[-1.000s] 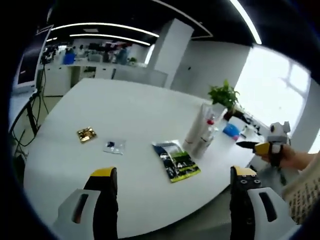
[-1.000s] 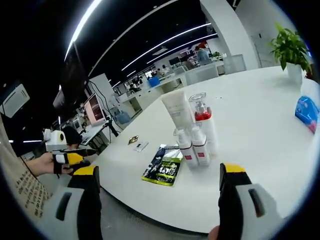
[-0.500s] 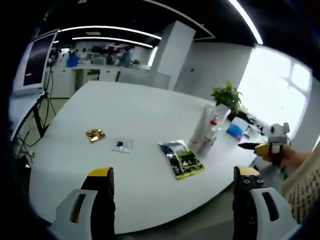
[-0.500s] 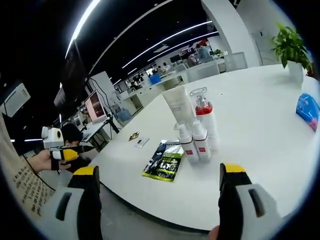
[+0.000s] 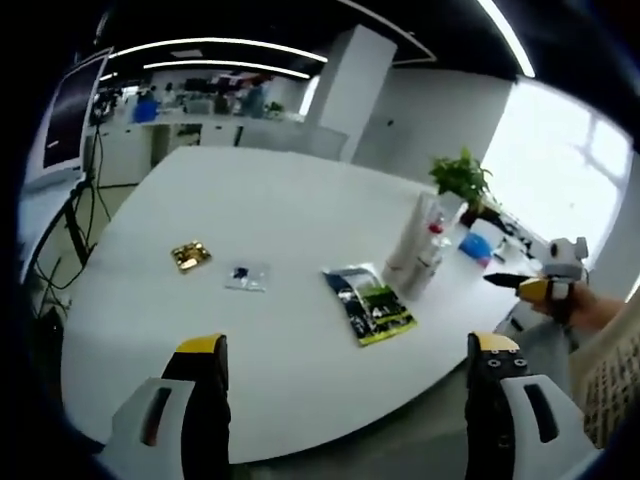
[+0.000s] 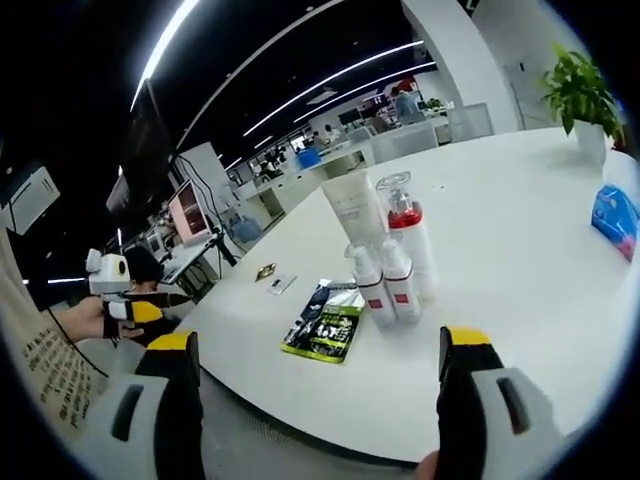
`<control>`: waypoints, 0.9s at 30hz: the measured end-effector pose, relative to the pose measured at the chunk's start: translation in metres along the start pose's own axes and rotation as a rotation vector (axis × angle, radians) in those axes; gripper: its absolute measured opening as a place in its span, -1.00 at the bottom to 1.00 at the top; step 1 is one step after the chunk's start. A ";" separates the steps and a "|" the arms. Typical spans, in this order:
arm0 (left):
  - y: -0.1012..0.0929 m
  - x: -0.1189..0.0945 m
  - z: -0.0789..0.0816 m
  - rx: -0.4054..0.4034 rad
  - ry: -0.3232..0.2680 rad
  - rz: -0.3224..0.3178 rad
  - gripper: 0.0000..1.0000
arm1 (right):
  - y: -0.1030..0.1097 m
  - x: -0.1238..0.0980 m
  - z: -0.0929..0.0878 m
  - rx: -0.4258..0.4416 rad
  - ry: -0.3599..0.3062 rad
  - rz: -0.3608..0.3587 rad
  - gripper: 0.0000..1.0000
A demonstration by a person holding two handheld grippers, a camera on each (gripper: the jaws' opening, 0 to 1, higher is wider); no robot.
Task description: Arrange the skincare products in the storage area until every visible bottle or jar stands upright without overlapping.
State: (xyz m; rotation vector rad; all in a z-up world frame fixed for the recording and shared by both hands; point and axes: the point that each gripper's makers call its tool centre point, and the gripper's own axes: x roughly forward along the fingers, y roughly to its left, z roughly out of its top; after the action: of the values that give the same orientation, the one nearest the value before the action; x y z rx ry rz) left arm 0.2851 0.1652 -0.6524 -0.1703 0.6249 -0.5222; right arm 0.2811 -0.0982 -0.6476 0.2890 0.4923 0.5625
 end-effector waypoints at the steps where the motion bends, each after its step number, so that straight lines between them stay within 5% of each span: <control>1: 0.001 0.002 0.000 0.008 0.007 0.003 0.94 | 0.000 0.000 0.000 0.004 0.001 0.001 0.99; 12: 0.019 0.039 0.010 0.076 0.079 0.048 0.94 | -0.002 0.002 -0.001 0.005 0.009 0.005 0.99; 27: 0.053 0.095 0.001 0.111 0.223 0.086 0.87 | -0.007 0.002 0.000 0.017 0.006 -0.012 0.99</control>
State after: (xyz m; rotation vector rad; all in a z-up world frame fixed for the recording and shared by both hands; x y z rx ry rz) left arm 0.3725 0.1617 -0.7163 0.0207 0.8144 -0.4953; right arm 0.2854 -0.1031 -0.6513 0.3002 0.5042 0.5478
